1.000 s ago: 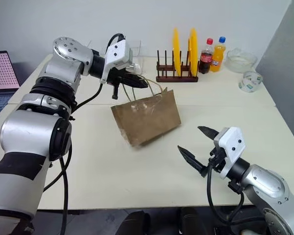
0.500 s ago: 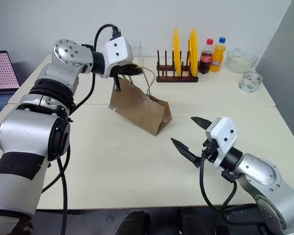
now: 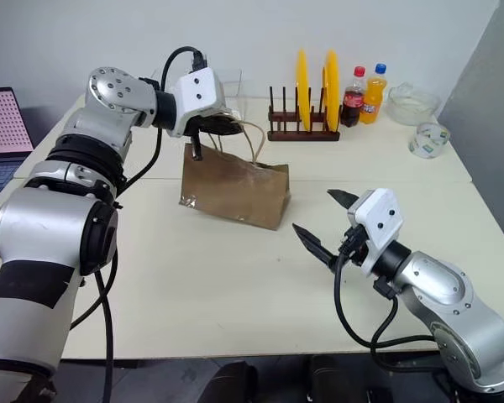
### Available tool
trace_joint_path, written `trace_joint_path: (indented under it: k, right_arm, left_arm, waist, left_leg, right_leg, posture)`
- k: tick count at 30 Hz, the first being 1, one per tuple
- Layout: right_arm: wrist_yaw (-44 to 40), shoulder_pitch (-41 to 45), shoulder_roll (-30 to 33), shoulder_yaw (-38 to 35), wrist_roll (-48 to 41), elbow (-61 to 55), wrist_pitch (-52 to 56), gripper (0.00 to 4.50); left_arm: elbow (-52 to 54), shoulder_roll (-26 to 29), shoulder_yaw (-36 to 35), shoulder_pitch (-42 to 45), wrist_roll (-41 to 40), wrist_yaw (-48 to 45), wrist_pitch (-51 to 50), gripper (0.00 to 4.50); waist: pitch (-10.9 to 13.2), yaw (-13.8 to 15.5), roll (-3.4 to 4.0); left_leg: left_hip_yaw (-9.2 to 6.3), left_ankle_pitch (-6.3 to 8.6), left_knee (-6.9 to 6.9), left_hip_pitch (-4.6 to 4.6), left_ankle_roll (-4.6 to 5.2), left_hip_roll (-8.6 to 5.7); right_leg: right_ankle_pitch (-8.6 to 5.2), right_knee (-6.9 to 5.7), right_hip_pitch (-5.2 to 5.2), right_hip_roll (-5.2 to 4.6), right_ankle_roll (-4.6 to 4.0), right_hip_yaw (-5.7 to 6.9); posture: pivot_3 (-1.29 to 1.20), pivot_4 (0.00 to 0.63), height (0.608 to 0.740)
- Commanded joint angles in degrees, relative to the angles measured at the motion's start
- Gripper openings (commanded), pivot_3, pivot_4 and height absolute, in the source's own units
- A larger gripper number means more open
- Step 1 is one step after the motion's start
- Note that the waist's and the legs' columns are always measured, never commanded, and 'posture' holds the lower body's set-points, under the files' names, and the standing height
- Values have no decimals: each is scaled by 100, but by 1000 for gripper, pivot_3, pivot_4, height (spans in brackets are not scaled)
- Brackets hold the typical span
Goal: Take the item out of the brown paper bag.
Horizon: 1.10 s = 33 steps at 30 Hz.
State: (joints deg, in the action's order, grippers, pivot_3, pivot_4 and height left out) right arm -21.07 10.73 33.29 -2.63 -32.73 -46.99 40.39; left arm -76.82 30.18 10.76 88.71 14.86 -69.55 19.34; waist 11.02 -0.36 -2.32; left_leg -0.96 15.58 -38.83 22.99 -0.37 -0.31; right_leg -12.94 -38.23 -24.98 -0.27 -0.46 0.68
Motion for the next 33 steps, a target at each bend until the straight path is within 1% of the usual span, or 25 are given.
trace_joint_path:
  k: [1, 6, 9, 10, 12, 14, 19, 23, 28, 33]
  right_arm:
    - [-25, 143, -19, 0, 27, -63, -76, 4500]
    - [-96, 196, -29, 53, 40, 12, -137, 4500]
    - [-154, 250, -34, 73, 27, 74, -179, 4500]
    - [-175, 269, -33, 79, 29, 93, -187, 4500]
    - [-224, 293, -32, 87, 31, 125, -211, 4500]
    - [-298, 309, -21, 111, 24, 155, -254, 4500]
    - [-612, 358, 4, 166, -24, 267, -383, 4500]
    - [-1082, 514, 10, 204, -212, 526, -490, 4500]
    - [-1293, 715, 83, 315, -134, 782, -395, 4500]
    - [-1356, 1002, 98, 407, -92, 1078, -327, 4500]
  left_arm:
    - [131, 144, -114, 117, -83, -331, -111, 20]
    - [166, 205, -105, 38, -79, -529, -251, 20]
    - [180, 226, -34, -1, 14, -412, -326, 20]
    - [186, 231, -21, -23, 29, -405, -346, 204]
    - [197, 237, -33, -58, 5, -504, -400, 637]
    - [226, 269, -44, -105, -29, -677, -425, 1220]
    - [358, 450, -76, -247, -82, -972, -356, 2823]
    - [527, 709, -276, -409, -319, -1184, -452, 4107]
    - [979, 1037, -606, -808, -730, -1479, -737, 4107]
    - [2082, 1305, -952, -1508, -1285, -1622, -1446, 4107]
  waist:
    - [0, -1, 0]
    - [0, -2, 0]
    - [0, -2, 0]
    - [0, -3, 0]
    - [0, -4, 0]
    - [0, -8, 0]
    - [0, -18, 0]
    - [0, -28, 0]
    - [0, -48, 0]
    - [0, -90, 0]
  left_leg:
    - [0, 0, 0, 0, 0, 0]
    - [0, 0, -3, -1, 0, -1]
    - [1, 0, -9, -2, 0, -2]
    - [1, 0, -11, -4, 0, -4]
    - [1, 0, -11, -7, 0, -5]
    - [0, 0, -11, -9, 0, -4]
    - [1, 0, -12, -11, 0, -3]
    - [2, 0, -12, -11, 0, -3]
    - [1, 0, -13, -12, 0, -2]
    - [-2, 0, -15, -12, 0, 0]
  right_leg:
    - [0, -1, 0, 0, 0, 0]
    - [0, -5, 0, 0, 1, -1]
    - [0, -18, -1, 0, 0, -1]
    - [-1, -27, -1, -2, 1, -2]
    - [-4, -35, -2, -3, 7, -2]
    - [-9, -41, -5, -3, 16, -2]
    - [-9, -54, -9, -2, 14, -3]
    - [-9, -57, -11, -2, 13, -4]
    - [-5, -60, -12, -3, 7, -3]
    - [3, -63, -12, -25, -7, -2]
  posture:
    - [0, 150, 740]
    - [0, 150, 740]
    - [0, 150, 740]
    - [0, 150, 740]
    - [0, 150, 740]
    - [0, 150, 740]
    - [0, 150, 740]
    - [0, 150, 740]
    - [0, 150, 740]
    - [0, 150, 740]
